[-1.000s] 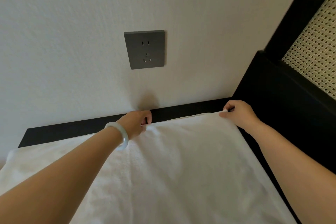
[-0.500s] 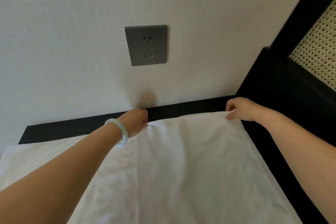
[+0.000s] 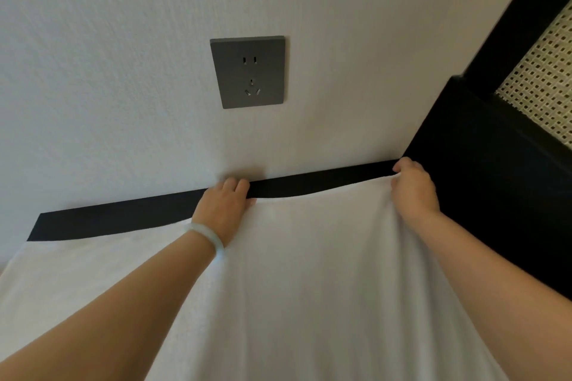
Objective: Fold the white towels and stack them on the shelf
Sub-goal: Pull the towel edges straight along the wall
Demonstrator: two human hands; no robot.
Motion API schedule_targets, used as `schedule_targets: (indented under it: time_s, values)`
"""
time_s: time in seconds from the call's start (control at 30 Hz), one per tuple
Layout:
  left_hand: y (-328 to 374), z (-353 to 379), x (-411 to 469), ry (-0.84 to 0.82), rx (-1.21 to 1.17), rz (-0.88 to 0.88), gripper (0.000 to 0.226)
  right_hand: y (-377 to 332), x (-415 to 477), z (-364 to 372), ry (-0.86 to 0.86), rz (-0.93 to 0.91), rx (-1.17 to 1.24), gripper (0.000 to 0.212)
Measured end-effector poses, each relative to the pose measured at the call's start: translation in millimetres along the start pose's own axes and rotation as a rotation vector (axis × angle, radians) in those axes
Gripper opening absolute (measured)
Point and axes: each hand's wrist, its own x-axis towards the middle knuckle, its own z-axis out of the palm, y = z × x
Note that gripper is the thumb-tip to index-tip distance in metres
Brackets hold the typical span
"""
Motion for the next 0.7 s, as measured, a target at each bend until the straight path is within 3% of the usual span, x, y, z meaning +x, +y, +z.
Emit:
schedule_targets:
  time_s: [0.1, 0.17, 0.27, 0.37, 0.53, 0.7]
  values:
    - [19.6, -4.1, -31.8, 0.104, 0.045, -0.027, 0.039, -3.4, -39.0, 8.8, 0.023, -0.182, -0.192, 0.053]
    - [37.5, -3.3, -71.4, 0.120, -0.014, -0.023, 0.046, 2.1, -72.5, 16.3, -0.062, -0.247, -0.321, 0.063]
    - [42.5, 2.1, -129.9, -0.059, -0.086, -0.114, 0.072, 21.6, -110.0, 28.0, -0.288, -0.226, -0.421, 0.070]
    - [22.5, 13.5, -160.4, -0.222, -0.121, -0.245, 0.091, 31.9, -112.8, 31.2, -0.321, -0.228, -0.414, 0.069]
    - [7.0, 34.8, -143.6, -0.185, -0.100, -0.215, 0.075, 22.7, -81.4, 33.5, -0.313, -0.277, -0.419, 0.073]
    - [-5.3, 33.0, -103.0, -0.175, -0.085, -0.233, 0.065, 8.3, -69.8, 22.5, -0.377, -0.249, -0.410, 0.064]
